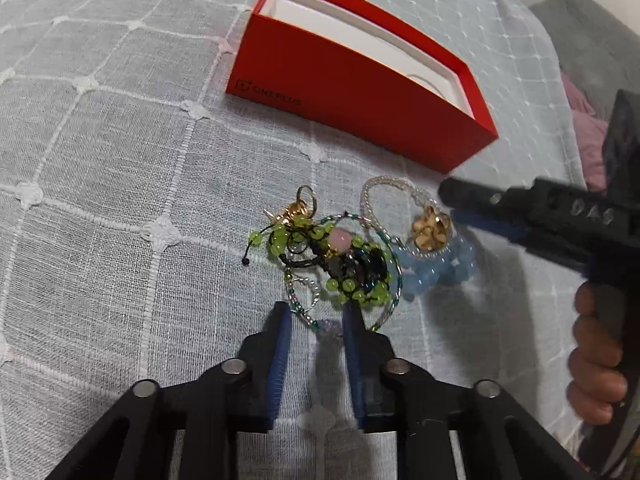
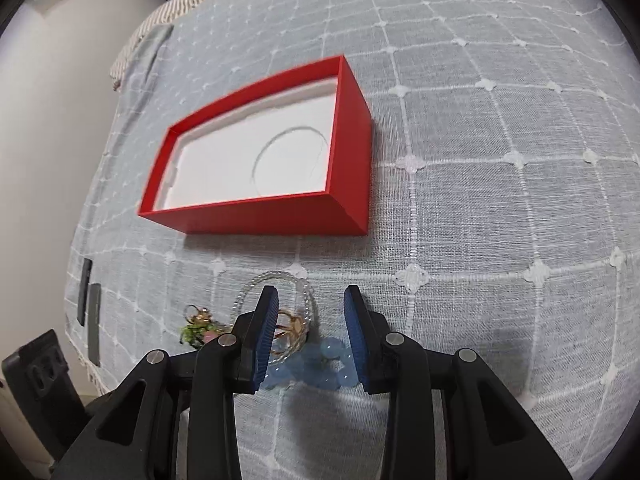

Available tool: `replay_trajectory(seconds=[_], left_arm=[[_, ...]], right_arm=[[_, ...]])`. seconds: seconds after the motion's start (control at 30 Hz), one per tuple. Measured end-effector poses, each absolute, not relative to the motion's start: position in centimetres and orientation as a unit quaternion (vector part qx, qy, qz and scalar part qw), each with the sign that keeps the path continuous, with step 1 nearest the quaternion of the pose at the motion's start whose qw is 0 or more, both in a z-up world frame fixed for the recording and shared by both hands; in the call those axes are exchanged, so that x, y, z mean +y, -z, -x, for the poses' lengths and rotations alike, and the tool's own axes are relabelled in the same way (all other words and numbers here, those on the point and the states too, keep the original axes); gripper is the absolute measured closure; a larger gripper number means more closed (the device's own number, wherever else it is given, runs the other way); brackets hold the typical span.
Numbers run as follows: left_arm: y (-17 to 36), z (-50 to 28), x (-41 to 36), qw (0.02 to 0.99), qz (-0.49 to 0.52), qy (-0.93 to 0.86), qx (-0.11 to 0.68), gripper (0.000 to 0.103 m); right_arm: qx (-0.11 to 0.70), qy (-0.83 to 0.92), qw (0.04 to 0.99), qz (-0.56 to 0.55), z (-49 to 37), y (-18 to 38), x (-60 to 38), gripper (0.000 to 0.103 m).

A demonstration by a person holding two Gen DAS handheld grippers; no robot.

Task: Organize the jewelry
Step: 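Grasp the thin green-purple beaded bracelet with the left tool while the right tool grasps the clear crystal bracelet, then lift both bracelets and carry them over the red box with both tools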

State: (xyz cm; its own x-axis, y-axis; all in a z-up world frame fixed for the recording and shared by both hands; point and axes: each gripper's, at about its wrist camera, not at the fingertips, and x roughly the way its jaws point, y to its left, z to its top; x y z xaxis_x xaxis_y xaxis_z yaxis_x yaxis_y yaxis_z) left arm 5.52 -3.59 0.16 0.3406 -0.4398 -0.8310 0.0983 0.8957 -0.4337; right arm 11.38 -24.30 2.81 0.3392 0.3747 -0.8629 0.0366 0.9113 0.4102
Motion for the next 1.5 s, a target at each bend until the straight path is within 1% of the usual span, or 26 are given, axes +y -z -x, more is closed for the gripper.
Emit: replay_trajectory(seconds=[0.1, 0.13, 0.2, 0.27, 0.3, 0.33, 0.7, 0.9, 1.07, 1.13, 1.37, 1.4, 1.43, 1.5], left_arm=[[0.1, -6.0, -3.8, 0.802, 0.163, 0.164, 0.551, 0.091], [0.1, -6.0, -4.0, 0.803, 0.16, 0.163, 0.551, 0.095], [0.1, -6.2, -4.5, 0.806, 0.151, 0.157, 0.551, 0.099], [0.1, -6.1, -4.7, 0.808, 0.149, 0.157, 0.548, 0.1], [0.0, -6.2, -4.7, 0.809, 0.149, 0.157, 0.547, 0.102], [0.0, -6.2, -4.8, 0.81, 0.148, 0.157, 0.546, 0.103], [-0.9, -5.3, -2.6, 0.819, 0.154, 0.158, 0.53, 0.103], [-3.0, -4.5, -2.0, 0.841, 0.143, 0.166, 0.494, 0.103], [-4.0, -4.6, -1.9, 0.85, 0.136, 0.173, 0.479, 0.103], [-3.8, -5.0, -2.1, 0.847, 0.13, 0.17, 0.487, 0.103], [-1.0, -5.2, -1.6, 0.809, 0.159, 0.156, 0.543, 0.103], [-0.7, -5.2, -1.5, 0.804, 0.164, 0.154, 0.551, 0.099], [-0.4, -5.3, -1.6, 0.798, 0.17, 0.151, 0.558, 0.091], [0.1, -5.5, -1.6, 0.789, 0.185, 0.15, 0.566, 0.089]], right_arm=[[0.571, -0.107, 0.795, -0.176, -11.6, -2.1, -24.1, 0.075], [0.57, -0.106, 0.796, -0.173, -11.6, -2.1, -24.0, 0.08], [0.57, -0.107, 0.796, -0.174, -11.5, -2.0, -24.0, 0.092], [0.571, -0.112, 0.794, -0.177, -11.4, -2.0, -24.0, 0.097], [0.57, -0.113, 0.795, -0.175, -11.3, -2.1, -24.0, 0.098], [0.567, -0.115, 0.797, -0.173, -11.2, -2.2, -23.9, 0.099], [0.515, -0.144, 0.831, -0.153, -9.6, -5.7, -23.0, 0.099], [0.492, -0.17, 0.84, -0.15, -8.8, -7.1, -22.5, 0.099], [0.479, -0.18, 0.848, -0.138, -8.3, -7.9, -21.7, 0.099], [0.475, -0.181, 0.851, -0.136, -8.1, -8.1, -21.6, 0.099], [0.465, -0.177, 0.858, -0.127, -7.4, -8.7, -21.7, 0.099], [0.464, -0.177, 0.859, -0.124, -7.3, -8.8, -21.7, 0.099], [0.462, -0.177, 0.86, -0.123, -7.2, -8.9, -21.7, 0.099], [0.461, -0.179, 0.86, -0.124, -7.1, -9.0, -21.7, 0.099]])
